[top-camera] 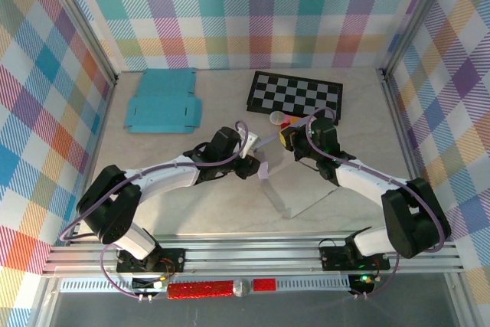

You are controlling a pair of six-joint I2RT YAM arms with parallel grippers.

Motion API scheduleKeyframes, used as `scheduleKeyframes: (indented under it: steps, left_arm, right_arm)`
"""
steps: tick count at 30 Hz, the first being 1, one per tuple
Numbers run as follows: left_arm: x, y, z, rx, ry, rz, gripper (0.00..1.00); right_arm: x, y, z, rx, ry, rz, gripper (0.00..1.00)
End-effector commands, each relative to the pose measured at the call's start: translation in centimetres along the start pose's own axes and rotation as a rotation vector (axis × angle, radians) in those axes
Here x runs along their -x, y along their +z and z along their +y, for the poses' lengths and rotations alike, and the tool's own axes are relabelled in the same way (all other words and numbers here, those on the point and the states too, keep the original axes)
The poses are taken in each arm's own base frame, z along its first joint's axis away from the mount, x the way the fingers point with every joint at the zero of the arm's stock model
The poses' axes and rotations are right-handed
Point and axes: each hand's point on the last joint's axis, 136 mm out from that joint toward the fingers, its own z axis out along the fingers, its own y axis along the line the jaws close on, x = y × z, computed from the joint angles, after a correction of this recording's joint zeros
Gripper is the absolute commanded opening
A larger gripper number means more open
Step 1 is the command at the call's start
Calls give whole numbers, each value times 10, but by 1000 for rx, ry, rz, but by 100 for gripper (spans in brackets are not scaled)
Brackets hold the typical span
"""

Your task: Fold the paper box

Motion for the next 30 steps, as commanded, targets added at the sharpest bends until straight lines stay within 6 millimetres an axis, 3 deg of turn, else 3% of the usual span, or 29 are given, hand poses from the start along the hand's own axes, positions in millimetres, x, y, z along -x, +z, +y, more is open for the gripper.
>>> scheduleKeyframes:
  steps: [1,14,21,30]
  left_arm:
    - [10,3,-6,0,15,-21,25]
    - [4,10,-2,76,-5,-9,35]
    - [2,-5,-8,59,4,6,40]
    - [-14,-12,-17,-15,75,99,41]
  right_arm:
    - [-4,2,14,27,-8,26,0]
    - [-8,-1,12,70,-79,63,0]
    - [-3,-6,8,54,-74,52,0]
    - [-4,-8,-2,43,-98,75,0]
